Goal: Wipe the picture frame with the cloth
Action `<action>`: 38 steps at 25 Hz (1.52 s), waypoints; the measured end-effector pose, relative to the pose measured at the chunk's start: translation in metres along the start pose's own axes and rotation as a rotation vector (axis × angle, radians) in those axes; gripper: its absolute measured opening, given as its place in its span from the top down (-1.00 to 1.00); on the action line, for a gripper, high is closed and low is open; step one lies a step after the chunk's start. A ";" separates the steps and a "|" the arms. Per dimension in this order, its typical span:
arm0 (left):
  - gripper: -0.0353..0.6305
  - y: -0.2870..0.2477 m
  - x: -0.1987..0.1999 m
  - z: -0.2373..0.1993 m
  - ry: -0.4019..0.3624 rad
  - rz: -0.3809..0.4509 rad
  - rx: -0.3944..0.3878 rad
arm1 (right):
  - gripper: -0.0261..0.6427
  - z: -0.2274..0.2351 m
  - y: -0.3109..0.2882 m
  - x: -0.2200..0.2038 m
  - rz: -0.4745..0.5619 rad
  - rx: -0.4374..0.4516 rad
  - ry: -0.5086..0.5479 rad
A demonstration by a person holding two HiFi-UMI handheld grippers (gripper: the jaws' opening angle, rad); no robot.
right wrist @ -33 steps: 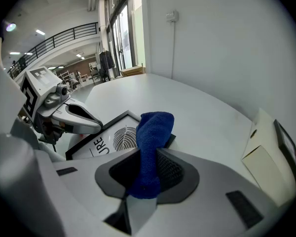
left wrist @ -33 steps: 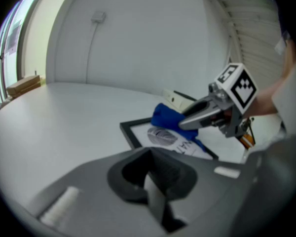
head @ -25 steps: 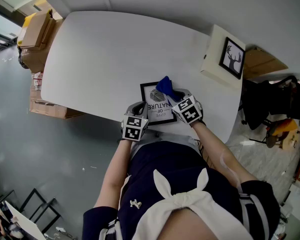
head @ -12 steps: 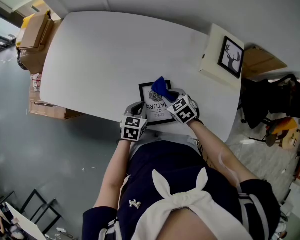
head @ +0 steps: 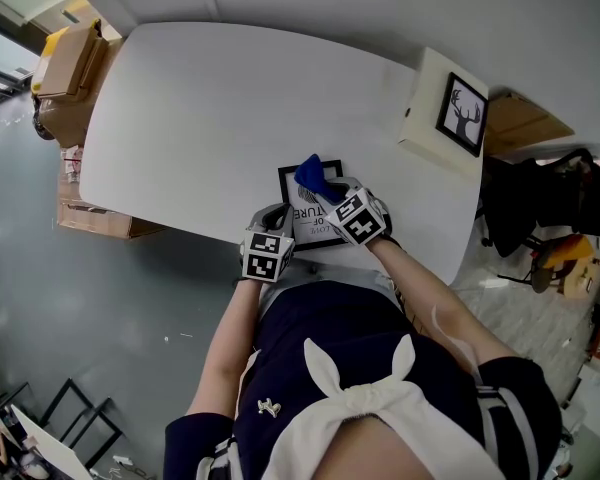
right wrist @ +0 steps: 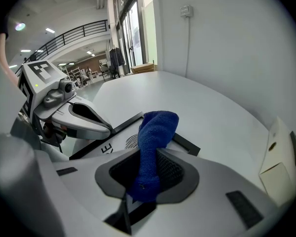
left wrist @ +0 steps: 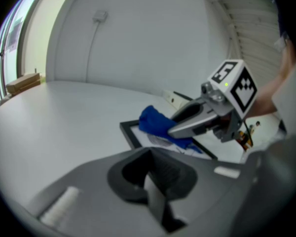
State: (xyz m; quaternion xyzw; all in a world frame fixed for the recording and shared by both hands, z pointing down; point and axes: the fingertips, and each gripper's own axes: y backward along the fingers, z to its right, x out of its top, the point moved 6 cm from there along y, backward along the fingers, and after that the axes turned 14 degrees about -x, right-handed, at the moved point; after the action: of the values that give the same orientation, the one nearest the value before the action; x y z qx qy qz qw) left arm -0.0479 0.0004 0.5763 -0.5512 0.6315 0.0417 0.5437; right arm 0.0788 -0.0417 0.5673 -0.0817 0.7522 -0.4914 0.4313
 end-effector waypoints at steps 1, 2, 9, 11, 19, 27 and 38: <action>0.88 0.000 0.000 0.000 0.001 -0.001 -0.002 | 0.65 -0.002 -0.001 0.002 0.001 0.006 0.001; 0.88 0.000 0.001 0.001 0.003 -0.002 -0.004 | 0.65 -0.004 -0.002 0.003 0.001 0.012 0.003; 0.88 0.001 0.003 0.002 0.004 -0.004 -0.012 | 0.65 -0.015 -0.009 0.014 0.013 0.039 0.014; 0.88 0.001 0.003 0.002 -0.001 -0.005 -0.014 | 0.65 -0.016 -0.010 0.017 0.020 0.042 0.018; 0.88 0.000 0.004 0.000 -0.006 0.002 -0.029 | 0.65 -0.025 -0.012 0.023 0.006 0.062 0.051; 0.88 0.009 0.000 -0.007 0.095 -0.034 -0.109 | 0.65 -0.031 -0.013 0.026 -0.008 0.040 0.135; 0.88 0.020 -0.012 0.022 0.007 -0.144 -0.141 | 0.65 -0.031 -0.014 0.027 -0.013 0.031 0.152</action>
State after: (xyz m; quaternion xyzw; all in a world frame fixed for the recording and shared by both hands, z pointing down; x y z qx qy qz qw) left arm -0.0508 0.0303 0.5657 -0.6321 0.5877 0.0452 0.5030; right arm 0.0354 -0.0423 0.5678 -0.0424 0.7744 -0.5107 0.3710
